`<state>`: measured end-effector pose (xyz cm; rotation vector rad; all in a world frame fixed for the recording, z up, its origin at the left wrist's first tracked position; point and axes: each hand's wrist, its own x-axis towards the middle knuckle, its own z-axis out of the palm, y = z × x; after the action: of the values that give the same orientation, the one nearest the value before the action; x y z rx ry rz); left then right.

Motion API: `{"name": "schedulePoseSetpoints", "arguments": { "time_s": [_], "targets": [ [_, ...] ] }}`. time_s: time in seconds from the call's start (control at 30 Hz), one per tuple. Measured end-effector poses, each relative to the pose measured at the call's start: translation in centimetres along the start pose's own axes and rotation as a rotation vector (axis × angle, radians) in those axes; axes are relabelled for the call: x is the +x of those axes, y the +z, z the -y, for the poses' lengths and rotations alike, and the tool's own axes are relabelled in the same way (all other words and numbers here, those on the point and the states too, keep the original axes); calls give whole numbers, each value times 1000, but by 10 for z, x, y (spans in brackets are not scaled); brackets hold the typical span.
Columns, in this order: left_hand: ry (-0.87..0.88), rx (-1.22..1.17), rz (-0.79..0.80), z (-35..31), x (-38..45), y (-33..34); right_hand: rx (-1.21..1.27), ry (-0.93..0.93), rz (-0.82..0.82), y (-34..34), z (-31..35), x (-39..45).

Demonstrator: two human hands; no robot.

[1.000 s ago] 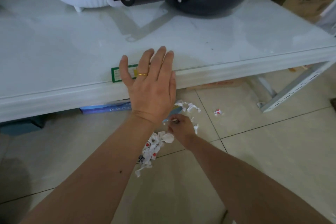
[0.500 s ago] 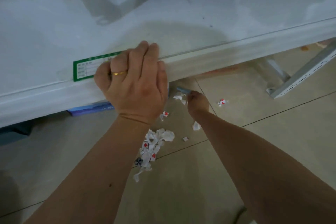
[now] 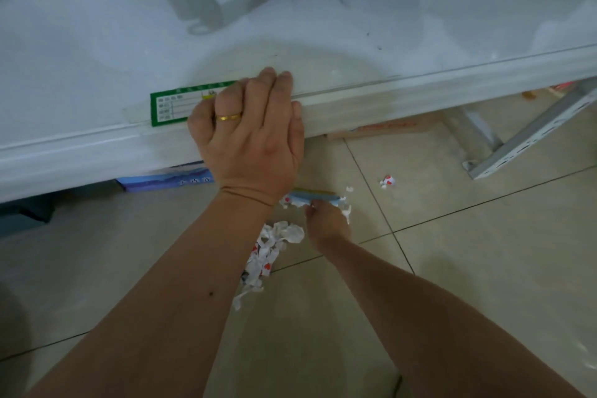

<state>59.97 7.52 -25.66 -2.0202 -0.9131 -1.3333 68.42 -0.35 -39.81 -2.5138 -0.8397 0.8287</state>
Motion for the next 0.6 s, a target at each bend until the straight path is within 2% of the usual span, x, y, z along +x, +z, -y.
{"name": "schedulePoseSetpoints", "arguments": {
  "time_s": [0.13, 0.3, 0.47, 0.6],
  "targets": [
    [-13, -12, 15, 0, 1, -2, -16, -63, -79, -5, 1, -21],
    [-11, -13, 4, 0, 0, -1, -14, -41, -149, -29, 5, 6],
    [6, 7, -24, 0, 0, 3, 0, 16, -56, -23, 15, 22],
    [2, 13, -20, 0, -1, 3, 8, -4, 52, 11, 23, -5]
  ]
}}
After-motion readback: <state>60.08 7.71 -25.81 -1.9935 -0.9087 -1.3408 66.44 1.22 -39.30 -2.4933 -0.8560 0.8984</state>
